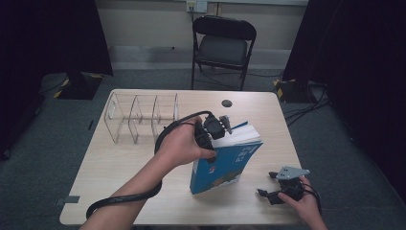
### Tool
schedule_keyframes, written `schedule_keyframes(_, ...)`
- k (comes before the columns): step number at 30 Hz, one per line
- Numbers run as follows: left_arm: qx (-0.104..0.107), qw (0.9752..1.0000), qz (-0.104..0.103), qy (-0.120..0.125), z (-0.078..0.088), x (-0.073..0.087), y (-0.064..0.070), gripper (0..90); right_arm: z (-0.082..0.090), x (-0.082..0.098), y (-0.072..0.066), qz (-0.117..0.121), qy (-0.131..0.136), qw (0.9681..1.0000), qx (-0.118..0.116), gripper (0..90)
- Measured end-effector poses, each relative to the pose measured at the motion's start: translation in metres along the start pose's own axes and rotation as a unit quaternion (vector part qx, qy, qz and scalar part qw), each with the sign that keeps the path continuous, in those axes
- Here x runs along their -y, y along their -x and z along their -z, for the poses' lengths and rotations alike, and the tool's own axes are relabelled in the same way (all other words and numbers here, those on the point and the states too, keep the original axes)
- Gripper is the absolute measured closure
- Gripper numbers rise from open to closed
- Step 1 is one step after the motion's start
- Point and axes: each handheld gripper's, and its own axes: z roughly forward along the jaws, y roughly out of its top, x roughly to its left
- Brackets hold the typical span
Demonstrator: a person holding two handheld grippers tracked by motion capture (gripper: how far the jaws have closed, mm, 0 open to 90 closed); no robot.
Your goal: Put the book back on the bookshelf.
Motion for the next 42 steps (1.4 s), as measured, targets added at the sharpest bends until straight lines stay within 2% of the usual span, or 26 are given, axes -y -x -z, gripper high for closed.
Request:
schedule_keyframes(5, -0.005, 1.0, 0.004, 0.001, -0.004, 0.016, -0.006, 62.1, 0.0, 0.0, 0.0, 0.0, 0.001, 1.0, -0.001, 14.8)
schedule_keyframes(8, -0.011, 0.9999, -0.005, 0.008, -0.006, 0.025, -0.008, 62.0, 0.0, 0.0, 0.0, 0.0, 0.001, 1.0, -0.001, 14.8)
schedule_keyframes(10, -0.012, 0.9997, -0.004, 0.019, -0.006, 0.028, -0.006, 61.8, 0.0, 0.0, 0.0, 0.0, 0.001, 1.0, -0.001, 14.8)
schedule_keyframes(15, -0.016, 0.9995, -0.018, 0.021, -0.006, 0.03, -0.003, 61.5, 0.0, 0.0, 0.0, 0.0, -0.001, 1.0, 0.001, 14.7)
schedule_keyframes(21, -0.018, 0.9995, -0.009, 0.023, -0.007, 0.029, -0.005, 60.7, 0.0, 0.0, 0.0, 0.0, -0.001, 1.0, 0.001, 14.7)
schedule_keyframes(24, -0.018, 0.9997, -0.01, 0.015, -0.007, 0.027, -0.007, 60.2, 0.0, 0.0, 0.0, 0.0, -0.001, 1.0, 0.001, 14.7)
schedule_keyframes(27, -0.016, 0.9998, -0.002, 0.015, -0.009, 0.026, -0.007, 60.4, 0.0, 0.0, 0.0, -0.001, 0.0, 1.0, 0.0, 14.7)
schedule_keyframes(32, -0.019, 0.9996, -0.013, 0.018, -0.015, 0.028, -0.007, 56.6, 0.0, 0.0, 0.0, 0.0, -0.001, 1.0, 0.001, 14.7)
schedule_keyframes(33, -0.019, 0.9997, -0.011, 0.012, -0.017, 0.027, -0.007, 55.1, 0.0, 0.0, 0.0, 0.0, -0.001, 1.0, 0.0, 14.7)
schedule_keyframes(35, -0.017, 0.9996, -0.008, 0.021, -0.017, 0.026, -0.007, 55.1, 0.0, 0.0, 0.0, 0.0, -0.001, 1.0, 0.001, 14.7)
schedule_keyframes(38, -0.015, 0.9996, -0.008, 0.02, -0.017, 0.027, -0.007, 54.3, 0.0, 0.0, 0.0, 0.0, -0.001, 1.0, 0.001, 14.7)
schedule_keyframes(42, -0.019, 0.9997, -0.014, 0.008, -0.017, 0.025, -0.007, 50.9, 0.0, 0.0, 0.0, 0.0, -0.001, 1.0, 0.0, 14.7)
